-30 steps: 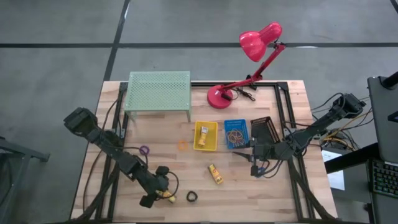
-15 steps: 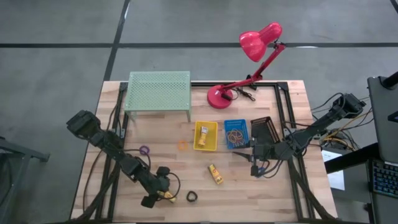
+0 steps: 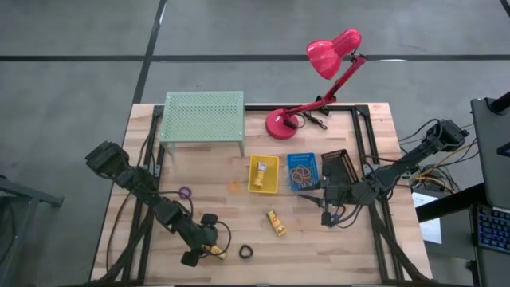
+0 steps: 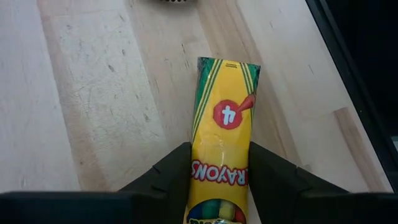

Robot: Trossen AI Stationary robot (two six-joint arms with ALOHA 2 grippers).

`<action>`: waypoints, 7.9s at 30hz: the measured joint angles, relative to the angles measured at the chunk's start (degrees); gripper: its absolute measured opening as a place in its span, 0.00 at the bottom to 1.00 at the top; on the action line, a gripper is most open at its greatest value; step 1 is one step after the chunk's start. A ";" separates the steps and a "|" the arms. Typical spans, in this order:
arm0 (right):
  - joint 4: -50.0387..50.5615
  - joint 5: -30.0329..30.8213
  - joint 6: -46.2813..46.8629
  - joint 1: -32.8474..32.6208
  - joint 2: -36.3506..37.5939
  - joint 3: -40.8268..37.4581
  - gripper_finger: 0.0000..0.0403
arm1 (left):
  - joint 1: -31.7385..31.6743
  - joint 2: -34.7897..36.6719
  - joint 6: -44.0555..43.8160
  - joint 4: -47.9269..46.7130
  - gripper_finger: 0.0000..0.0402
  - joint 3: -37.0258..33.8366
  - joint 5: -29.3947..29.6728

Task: Pick & Place Office Desk Supplies
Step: Put the bottom center crayon box into the yellow basket, then put the crayon box into the yellow basket

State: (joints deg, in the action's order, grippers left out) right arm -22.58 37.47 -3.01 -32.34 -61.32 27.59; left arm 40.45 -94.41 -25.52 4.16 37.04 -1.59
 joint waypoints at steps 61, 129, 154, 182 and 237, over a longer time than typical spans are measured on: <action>0.01 0.00 -0.02 0.00 0.00 -0.02 0.17 | -25.10 10.57 -16.41 6.31 0.37 4.13 42.54; -0.25 0.00 0.00 0.00 0.00 -0.02 0.17 | -34.29 -15.89 -53.55 -14.78 0.37 31.26 29.40; -0.25 0.00 -0.01 0.01 0.00 -0.02 0.17 | -34.36 -15.69 -50.85 -13.69 0.37 31.23 27.45; -0.25 0.00 -0.01 0.01 0.00 -0.02 0.17 | -34.34 -15.80 -50.35 -13.05 0.64 31.19 27.45; -0.25 0.00 0.00 0.02 0.02 -0.02 0.17 | -28.07 -21.75 52.76 5.14 0.59 32.35 -19.47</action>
State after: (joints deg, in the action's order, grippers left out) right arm -22.83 37.47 -3.01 -32.32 -61.30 27.57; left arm 12.38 -116.16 27.24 9.30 69.39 -21.06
